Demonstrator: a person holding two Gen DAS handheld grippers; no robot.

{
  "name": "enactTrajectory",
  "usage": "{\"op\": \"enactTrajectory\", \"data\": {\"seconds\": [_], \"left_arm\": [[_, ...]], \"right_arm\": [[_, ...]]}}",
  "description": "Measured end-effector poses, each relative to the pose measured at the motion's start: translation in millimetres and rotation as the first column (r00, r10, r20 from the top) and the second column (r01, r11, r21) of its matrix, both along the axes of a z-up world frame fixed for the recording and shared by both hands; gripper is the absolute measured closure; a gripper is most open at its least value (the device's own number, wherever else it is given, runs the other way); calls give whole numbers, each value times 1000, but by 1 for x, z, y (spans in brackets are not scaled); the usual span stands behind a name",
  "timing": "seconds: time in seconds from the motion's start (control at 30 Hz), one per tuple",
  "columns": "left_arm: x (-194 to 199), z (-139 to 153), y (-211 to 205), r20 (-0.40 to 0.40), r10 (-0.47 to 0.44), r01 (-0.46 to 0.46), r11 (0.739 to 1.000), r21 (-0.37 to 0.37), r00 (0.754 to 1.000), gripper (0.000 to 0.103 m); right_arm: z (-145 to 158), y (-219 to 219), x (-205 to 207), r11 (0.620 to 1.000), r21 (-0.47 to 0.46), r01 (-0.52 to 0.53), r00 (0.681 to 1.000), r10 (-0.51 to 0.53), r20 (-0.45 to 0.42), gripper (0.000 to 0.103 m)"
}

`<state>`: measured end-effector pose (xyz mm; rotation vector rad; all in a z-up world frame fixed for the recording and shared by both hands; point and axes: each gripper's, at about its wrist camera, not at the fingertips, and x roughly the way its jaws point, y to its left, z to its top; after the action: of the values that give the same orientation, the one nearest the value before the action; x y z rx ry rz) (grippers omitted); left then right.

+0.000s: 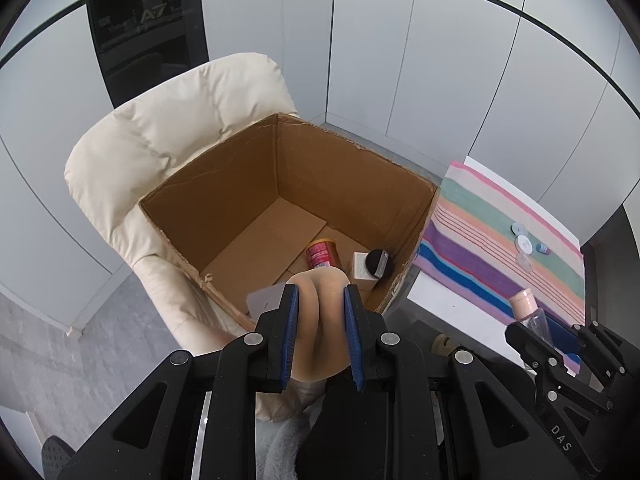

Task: Organize objects
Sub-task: 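Lift and carry the sponge and bottle with both tools over the cardboard box, then open both tools to drop the sponge and bottle into the box, then move both tools back toward the remaining items on the cloth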

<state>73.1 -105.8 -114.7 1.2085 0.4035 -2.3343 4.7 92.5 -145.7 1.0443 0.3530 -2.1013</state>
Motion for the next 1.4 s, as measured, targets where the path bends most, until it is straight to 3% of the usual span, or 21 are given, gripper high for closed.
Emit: {"op": "enactTrajectory", "data": {"seconds": [0.3, 0.63, 0.67, 0.7, 0.73, 0.77, 0.8, 0.83, 0.9, 1.07, 1.4], "left_arm": [[-30, 5, -15, -35, 15, -15, 1000, -15, 999, 80], [-70, -4, -69, -41, 92, -93, 996, -13, 995, 79], [-72, -7, -73, -42, 100, -101, 995, -11, 994, 76], [-73, -9, -76, -46, 105, -105, 994, -9, 993, 61], [-74, -10, -79, -46, 106, -106, 994, -8, 993, 35], [-78, -13, -82, -35, 104, -105, 994, -15, 994, 25], [-79, -14, -83, -26, 108, -109, 994, -26, 994, 10], [-80, -15, -84, -21, 116, -117, 992, -39, 993, 4], [-80, -18, -87, -24, 124, -125, 991, -50, 992, 4], [-80, -27, -97, -20, 131, -131, 991, 3, 991, 4], [-75, -26, -102, -25, 139, -139, 990, 24, 990, 4]], "right_arm": [[6, -44, -27, 998, -24, -58, 998, 58, 3, 74], [-2, -111, -79, 994, -13, -104, 995, 104, 4, 74], [-4, -117, -83, 994, -11, -109, 994, 109, 9, 74], [-7, -124, -86, 993, -12, -119, 993, 119, 13, 74], [-9, -129, -88, 991, -14, -131, 991, 131, 11, 73], [-11, -134, -90, 991, -6, -134, 991, 134, 8, 52], [-15, -140, -92, 992, 23, -126, 992, 126, 3, 8], [-17, -143, -94, 992, 36, -118, 993, 118, -8, 0], [-19, -146, -95, 993, 24, -115, 993, 116, -32, 1], [-25, -149, -102, 992, -17, -126, 992, 126, 3, 1], [-24, -149, -98, 992, -8, -122, 992, 122, 6, 1]]}}
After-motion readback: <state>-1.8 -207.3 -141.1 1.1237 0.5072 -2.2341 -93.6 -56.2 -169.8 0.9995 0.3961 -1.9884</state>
